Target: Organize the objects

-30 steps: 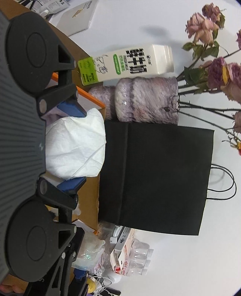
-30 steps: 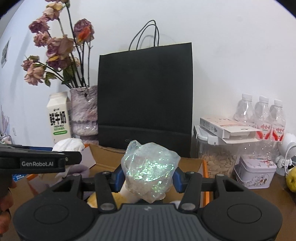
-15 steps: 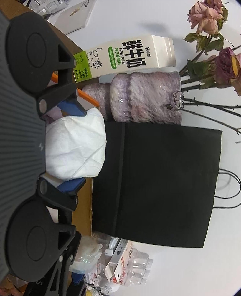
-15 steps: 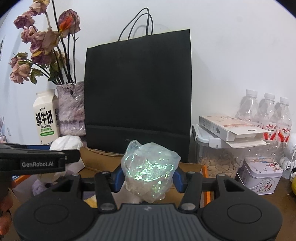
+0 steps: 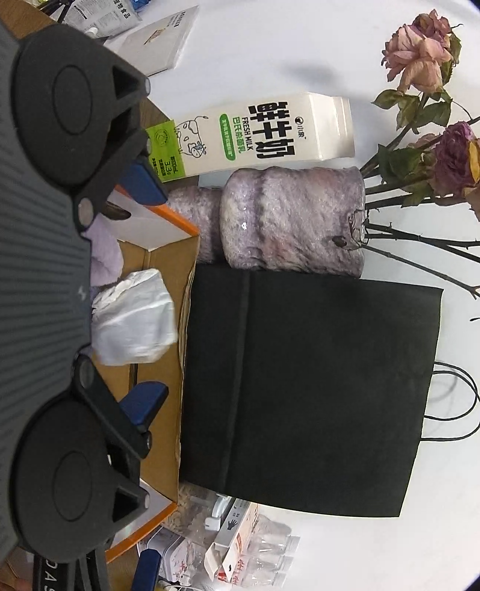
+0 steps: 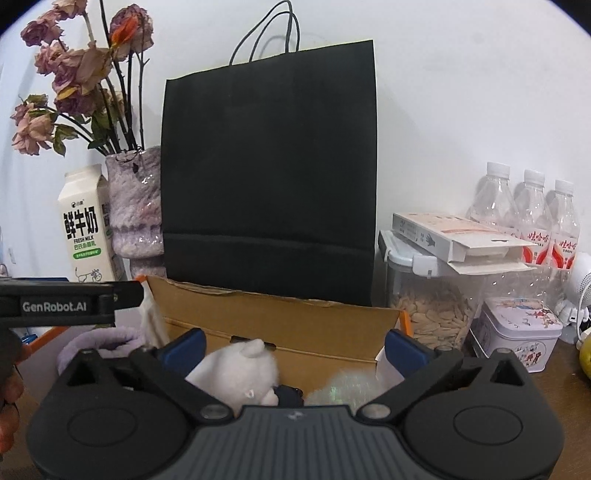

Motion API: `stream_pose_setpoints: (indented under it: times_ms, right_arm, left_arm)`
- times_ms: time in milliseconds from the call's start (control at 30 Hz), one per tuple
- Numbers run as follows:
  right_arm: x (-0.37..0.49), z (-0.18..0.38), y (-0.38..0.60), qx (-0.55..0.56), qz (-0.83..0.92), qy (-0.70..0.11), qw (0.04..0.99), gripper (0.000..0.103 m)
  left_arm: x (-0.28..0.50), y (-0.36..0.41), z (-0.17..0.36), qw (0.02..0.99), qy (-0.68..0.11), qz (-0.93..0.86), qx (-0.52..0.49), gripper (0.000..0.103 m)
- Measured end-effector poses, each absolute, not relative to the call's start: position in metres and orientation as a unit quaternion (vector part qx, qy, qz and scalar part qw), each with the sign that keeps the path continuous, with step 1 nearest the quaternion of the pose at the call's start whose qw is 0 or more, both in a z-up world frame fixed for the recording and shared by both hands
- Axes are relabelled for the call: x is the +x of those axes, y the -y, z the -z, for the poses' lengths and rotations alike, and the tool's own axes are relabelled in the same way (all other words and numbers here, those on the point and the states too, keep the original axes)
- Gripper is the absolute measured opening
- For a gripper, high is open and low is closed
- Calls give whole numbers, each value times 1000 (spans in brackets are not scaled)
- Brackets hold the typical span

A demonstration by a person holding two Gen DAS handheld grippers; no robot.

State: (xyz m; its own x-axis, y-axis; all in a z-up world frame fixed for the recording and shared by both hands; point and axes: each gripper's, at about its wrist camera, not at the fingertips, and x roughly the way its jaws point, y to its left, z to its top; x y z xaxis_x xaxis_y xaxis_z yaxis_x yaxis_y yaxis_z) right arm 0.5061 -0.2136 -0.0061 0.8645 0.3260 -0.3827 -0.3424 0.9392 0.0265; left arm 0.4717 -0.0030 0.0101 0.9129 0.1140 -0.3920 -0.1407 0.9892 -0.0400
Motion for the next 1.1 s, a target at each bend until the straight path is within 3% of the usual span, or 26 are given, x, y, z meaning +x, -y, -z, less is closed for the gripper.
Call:
stream_pose_setpoints:
  times_ms: [500, 1100]
  right_arm:
    - [463, -6, 215, -15, -182, -204, 962, 103]
    - [297, -24, 238, -2, -194, -225, 955, 103]
  left_arm:
    - [418, 2, -24, 981, -186, -57, -25, 103]
    - [239, -4, -34, 974, -224, -35, -16, 103]
